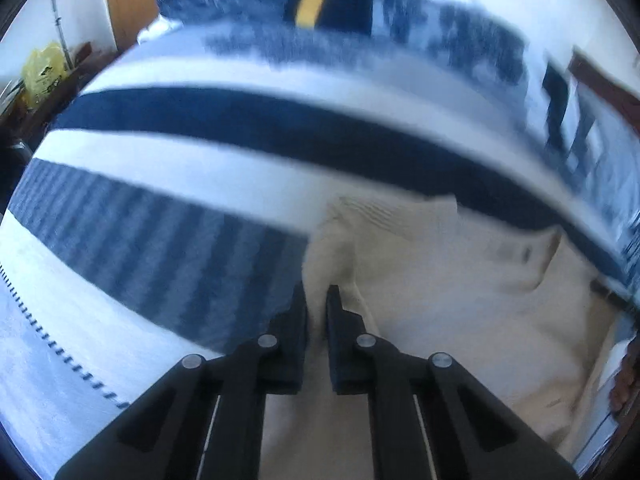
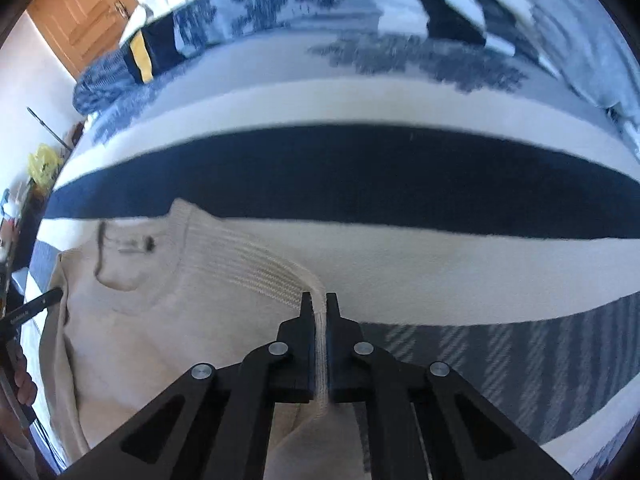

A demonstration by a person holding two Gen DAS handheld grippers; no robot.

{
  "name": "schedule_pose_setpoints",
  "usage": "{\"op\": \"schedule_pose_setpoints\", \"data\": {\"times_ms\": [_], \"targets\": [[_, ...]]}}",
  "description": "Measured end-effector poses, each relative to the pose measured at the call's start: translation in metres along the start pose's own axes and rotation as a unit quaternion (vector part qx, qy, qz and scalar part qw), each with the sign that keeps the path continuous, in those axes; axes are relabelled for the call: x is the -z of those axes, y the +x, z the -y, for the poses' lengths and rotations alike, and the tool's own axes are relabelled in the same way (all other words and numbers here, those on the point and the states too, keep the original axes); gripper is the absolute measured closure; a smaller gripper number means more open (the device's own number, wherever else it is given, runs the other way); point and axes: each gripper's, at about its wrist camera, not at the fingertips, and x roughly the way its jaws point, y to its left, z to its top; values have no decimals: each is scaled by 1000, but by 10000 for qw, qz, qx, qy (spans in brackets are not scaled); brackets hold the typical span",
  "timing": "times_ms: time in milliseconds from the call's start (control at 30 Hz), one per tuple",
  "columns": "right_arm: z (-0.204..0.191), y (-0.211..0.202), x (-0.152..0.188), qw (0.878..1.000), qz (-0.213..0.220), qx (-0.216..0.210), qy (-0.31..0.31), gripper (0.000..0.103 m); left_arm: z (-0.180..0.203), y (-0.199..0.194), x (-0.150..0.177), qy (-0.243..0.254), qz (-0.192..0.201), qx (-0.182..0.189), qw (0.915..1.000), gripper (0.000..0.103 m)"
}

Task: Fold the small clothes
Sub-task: 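Grasp the sweater hem with both grippers, then lift the hem with both grippers and fold it toward the collar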

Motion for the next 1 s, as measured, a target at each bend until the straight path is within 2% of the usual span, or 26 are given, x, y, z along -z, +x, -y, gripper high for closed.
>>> {"op": "schedule_pose_setpoints", "data": {"times_ms": [100,167,233,300,367,433,467,533,567,600,633,667,700,733,867,967,1000], "targets": [[-3,-16,-9,9992,326,219,-44,101,0,-22,-19,-132,315,72,9994,95],[3,-28,-19,9982,556,170,159,101,5,-31,-26,-52,467,43,9989,95],[4,-39,-26,9966,773,158,235,101,14,-30,-35,48,527,-21,9986,95],[0,-32,-36,9959,816,319,230,101,15,-22,-38,118,475,-52,9988,95],[-2,-12,-38,9965,615,545,172,101,21,5,-32,321,116,-159,9993,94],[-9,22,-33,9972,105,727,-114,100,21,30,-18,545,-239,-616,9963,92],[-11,32,-25,9963,-75,837,-170,100,19,34,-11,581,-381,-713,9950,92],[-11,23,-10,9952,-61,969,-129,97,8,20,13,537,-470,-557,9959,90],[-11,7,1,9944,84,1040,-134,86,2,6,25,495,-398,-396,9972,77],[-13,-16,15,9923,318,1189,-157,74,-7,-16,43,441,-279,-326,9981,52],[-13,-34,29,9900,521,1304,-130,40,-13,-34,59,402,-147,-360,9984,40],[-13,-64,54,9891,791,1239,3,16,-18,-54,77,390,18,-425,9983,33],[-13,-81,71,9909,907,994,82,14,-24,-81,102,392,198,-499,9978,33],[-13,-103,95,9937,967,546,158,14,-27,-97,121,360,224,-536,9977,33],[-19,-166,197,9943,763,-569,489,14,-39,-168,212,88,68,-530,9985,33],[-28,-213,264,9899,775,-955,702,14,-38,-223,281,-64,119,-570,9983,33],[-31,-222,275,9890,769,-1038,722,14,-32,-236,297,-78,134,-543,9984,33]]}}
